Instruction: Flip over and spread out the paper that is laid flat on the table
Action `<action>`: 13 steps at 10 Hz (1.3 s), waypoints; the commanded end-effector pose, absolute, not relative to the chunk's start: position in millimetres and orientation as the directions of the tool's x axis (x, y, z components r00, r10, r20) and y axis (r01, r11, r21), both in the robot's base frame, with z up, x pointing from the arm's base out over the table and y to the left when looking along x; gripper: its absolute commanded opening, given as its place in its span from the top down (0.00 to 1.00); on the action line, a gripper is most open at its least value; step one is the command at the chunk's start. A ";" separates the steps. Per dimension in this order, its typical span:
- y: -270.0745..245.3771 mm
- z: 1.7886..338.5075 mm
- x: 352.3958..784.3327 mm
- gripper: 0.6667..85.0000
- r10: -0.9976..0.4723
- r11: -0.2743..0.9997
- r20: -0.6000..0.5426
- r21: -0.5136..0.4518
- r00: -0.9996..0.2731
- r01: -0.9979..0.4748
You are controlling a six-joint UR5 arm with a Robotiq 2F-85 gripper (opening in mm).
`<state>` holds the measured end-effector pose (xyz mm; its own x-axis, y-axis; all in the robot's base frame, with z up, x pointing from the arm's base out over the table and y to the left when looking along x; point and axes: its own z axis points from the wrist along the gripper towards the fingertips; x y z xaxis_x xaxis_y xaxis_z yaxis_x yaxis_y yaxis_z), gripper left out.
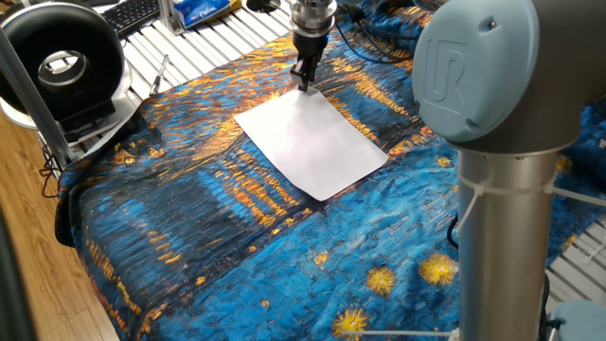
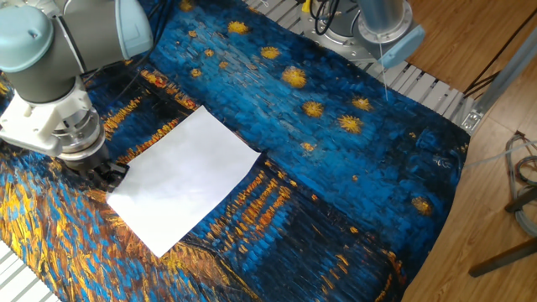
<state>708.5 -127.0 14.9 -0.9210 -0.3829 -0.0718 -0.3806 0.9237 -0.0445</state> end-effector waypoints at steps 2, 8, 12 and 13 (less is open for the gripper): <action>-126.4 16.0 711.4 0.72 -0.345 0.939 -0.086 -0.041 -0.935 -0.343; -125.1 14.3 715.2 1.00 -0.311 0.950 -0.099 -0.051 -0.945 -0.308; -124.6 29.5 714.8 1.00 -0.304 0.952 -0.081 -0.064 -0.949 -0.299; -123.6 35.4 714.9 1.00 -0.302 0.953 -0.074 -0.061 -0.950 -0.298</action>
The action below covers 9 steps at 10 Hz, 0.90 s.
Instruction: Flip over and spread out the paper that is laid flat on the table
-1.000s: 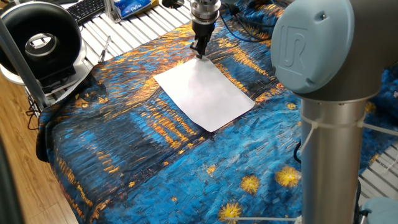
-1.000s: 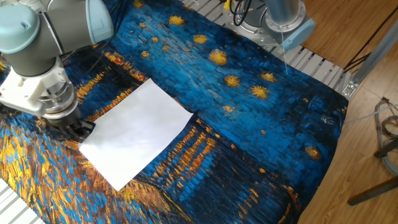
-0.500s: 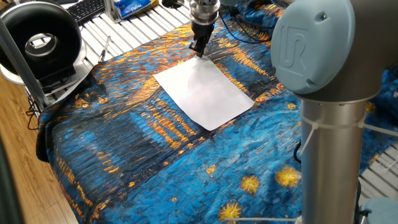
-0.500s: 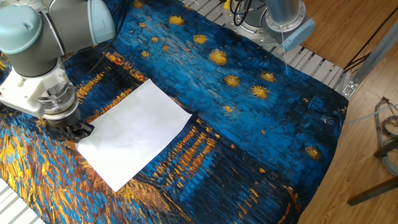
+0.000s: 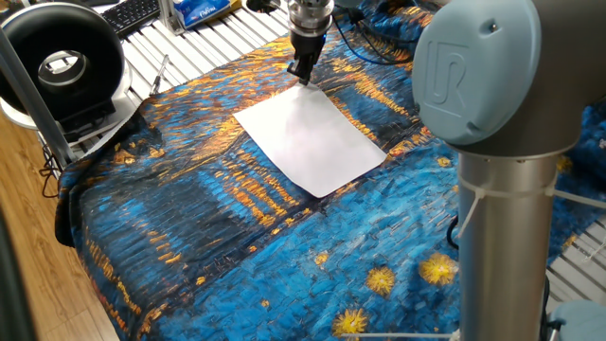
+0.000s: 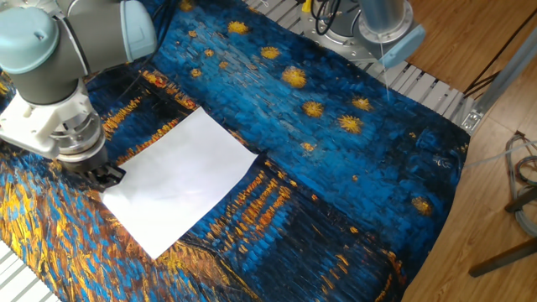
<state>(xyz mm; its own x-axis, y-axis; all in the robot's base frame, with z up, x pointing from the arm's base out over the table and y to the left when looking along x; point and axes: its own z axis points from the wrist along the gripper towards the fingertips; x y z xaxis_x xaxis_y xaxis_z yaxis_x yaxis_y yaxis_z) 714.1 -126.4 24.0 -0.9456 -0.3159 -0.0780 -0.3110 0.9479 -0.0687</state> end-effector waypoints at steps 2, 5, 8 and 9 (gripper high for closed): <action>-125.4 50.2 716.5 1.00 -0.307 0.951 -0.057 -0.059 -0.950 -0.304; -129.7 64.9 716.5 1.00 -0.317 0.948 -0.039 -0.056 -0.948 -0.314; -132.1 93.2 713.4 1.00 -0.318 0.947 -0.003 -0.052 -0.948 -0.317; -134.8 102.5 713.4 1.00 -0.325 0.944 0.003 -0.050 -0.946 -0.325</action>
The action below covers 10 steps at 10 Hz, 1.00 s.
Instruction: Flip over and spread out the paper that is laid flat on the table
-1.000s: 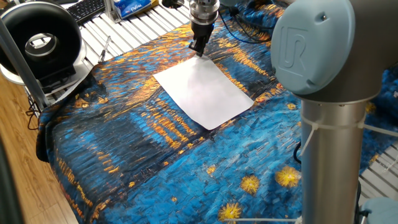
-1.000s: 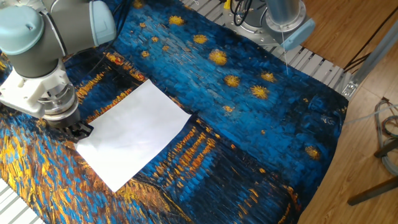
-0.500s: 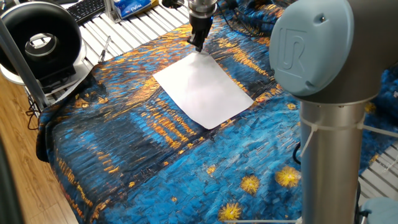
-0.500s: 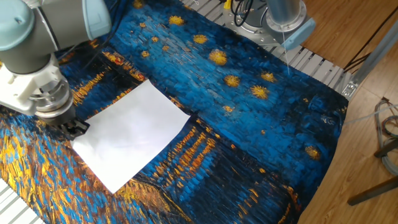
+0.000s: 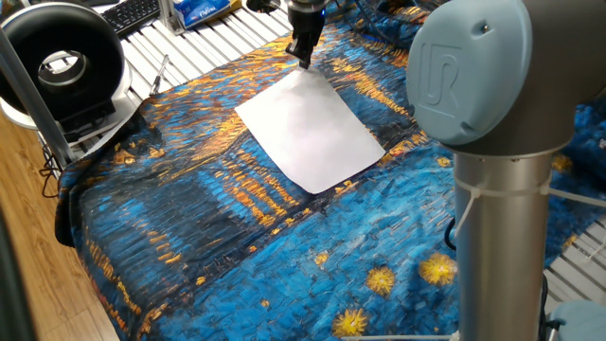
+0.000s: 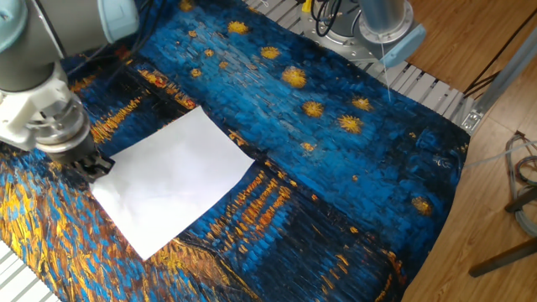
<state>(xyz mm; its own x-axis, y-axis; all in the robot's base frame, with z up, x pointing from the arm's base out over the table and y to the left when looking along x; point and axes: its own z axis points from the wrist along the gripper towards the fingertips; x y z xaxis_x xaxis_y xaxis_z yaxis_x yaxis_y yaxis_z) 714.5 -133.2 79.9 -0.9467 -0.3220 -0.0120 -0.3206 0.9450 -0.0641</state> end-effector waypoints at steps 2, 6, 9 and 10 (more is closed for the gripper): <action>-133.3 112.7 710.4 1.00 -0.320 0.946 0.010 -0.048 -0.947 -0.320; -128.5 136.7 703.3 1.00 -0.303 0.951 0.026 -0.052 -0.953 -0.304; -122.0 154.2 698.7 1.00 -0.280 0.959 0.016 -0.040 -0.960 -0.281; -120.1 159.3 697.5 1.00 -0.273 0.961 0.009 -0.040 -0.962 -0.273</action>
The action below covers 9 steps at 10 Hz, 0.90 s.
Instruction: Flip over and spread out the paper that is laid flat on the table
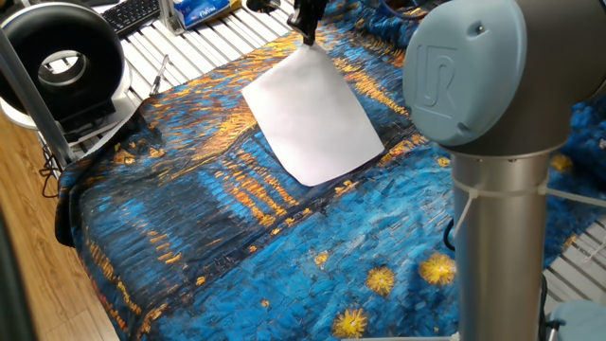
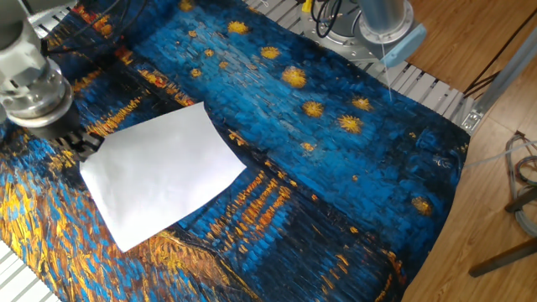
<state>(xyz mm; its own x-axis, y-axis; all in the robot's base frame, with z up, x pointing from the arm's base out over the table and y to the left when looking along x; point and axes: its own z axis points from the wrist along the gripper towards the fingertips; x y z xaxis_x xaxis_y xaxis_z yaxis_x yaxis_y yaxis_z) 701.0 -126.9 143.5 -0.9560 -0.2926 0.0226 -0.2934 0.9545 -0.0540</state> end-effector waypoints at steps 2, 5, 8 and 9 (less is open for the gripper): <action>-115.0 170.4 692.5 1.00 -0.256 0.966 0.001 -0.042 -0.967 -0.256; -110.8 178.0 685.5 1.00 -0.242 0.969 -0.012 -0.056 -0.970 -0.241; -109.5 180.3 683.0 1.00 -0.242 0.968 -0.016 -0.065 -0.970 -0.241; -112.8 175.7 691.1 1.00 -0.256 0.964 -0.023 -0.072 -0.966 -0.254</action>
<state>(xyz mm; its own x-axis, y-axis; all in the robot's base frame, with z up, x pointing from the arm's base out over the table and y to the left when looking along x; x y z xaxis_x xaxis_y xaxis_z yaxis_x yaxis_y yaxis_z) 686.2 -113.7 175.8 -0.9680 -0.2507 -0.0080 -0.2494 0.9657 -0.0724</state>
